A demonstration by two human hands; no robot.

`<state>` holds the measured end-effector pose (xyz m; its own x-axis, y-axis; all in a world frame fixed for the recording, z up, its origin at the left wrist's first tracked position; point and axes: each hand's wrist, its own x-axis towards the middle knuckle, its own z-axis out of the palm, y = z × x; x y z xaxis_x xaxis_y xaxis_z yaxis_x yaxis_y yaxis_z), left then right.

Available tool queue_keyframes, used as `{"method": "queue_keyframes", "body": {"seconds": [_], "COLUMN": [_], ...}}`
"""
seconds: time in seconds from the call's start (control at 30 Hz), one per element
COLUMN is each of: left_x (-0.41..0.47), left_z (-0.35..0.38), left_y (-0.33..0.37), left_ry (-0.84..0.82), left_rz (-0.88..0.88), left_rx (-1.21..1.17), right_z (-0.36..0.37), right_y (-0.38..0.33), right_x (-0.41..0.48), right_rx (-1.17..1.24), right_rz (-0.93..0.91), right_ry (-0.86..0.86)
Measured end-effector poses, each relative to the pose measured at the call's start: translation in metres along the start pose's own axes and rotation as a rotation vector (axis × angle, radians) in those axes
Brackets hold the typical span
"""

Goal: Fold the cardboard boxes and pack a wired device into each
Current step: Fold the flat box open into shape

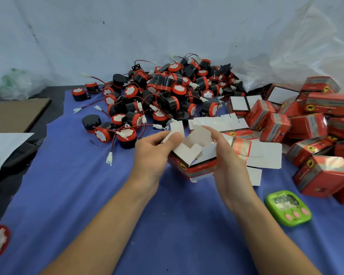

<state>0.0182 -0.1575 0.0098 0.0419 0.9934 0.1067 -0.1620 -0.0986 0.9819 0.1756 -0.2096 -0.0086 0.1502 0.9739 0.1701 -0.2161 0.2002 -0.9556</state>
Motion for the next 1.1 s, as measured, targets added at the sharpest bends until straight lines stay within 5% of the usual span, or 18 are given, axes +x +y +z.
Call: {"method": "queue_keyframes", "body": {"seconds": [0.17, 0.43, 0.53, 0.73, 0.83, 0.97, 1.1], "left_x": [-0.005, 0.002, -0.004, -0.021, -0.031, -0.031, -0.029], "left_z": [0.0, -0.008, -0.005, 0.001, 0.002, -0.009, -0.022], "left_y": [-0.006, -0.01, -0.012, -0.013, -0.014, -0.009, -0.011], "left_ry": [0.155, -0.199, -0.216, 0.062, -0.017, -0.135, -0.141], "left_rz": [0.147, -0.132, -0.167, 0.081, 0.153, -0.003, 0.038], "left_rx": [0.106, 0.334, 0.265, 0.263, 0.282, 0.157, 0.378], "right_z": [0.007, 0.002, 0.004, 0.007, 0.01, 0.01, 0.011], "right_y": [0.005, 0.012, 0.014, 0.014, 0.014, 0.014, 0.012], "right_x": [0.0, 0.007, 0.006, 0.006, 0.001, 0.001, 0.0], "right_rx": [-0.06, -0.134, -0.179, -0.214, -0.271, -0.281, -0.329], "right_rz": [0.025, 0.139, 0.182, 0.172, 0.156, 0.138, 0.14], "right_ry": [0.0, -0.099, -0.142, -0.057, -0.006, 0.097, 0.093]}}
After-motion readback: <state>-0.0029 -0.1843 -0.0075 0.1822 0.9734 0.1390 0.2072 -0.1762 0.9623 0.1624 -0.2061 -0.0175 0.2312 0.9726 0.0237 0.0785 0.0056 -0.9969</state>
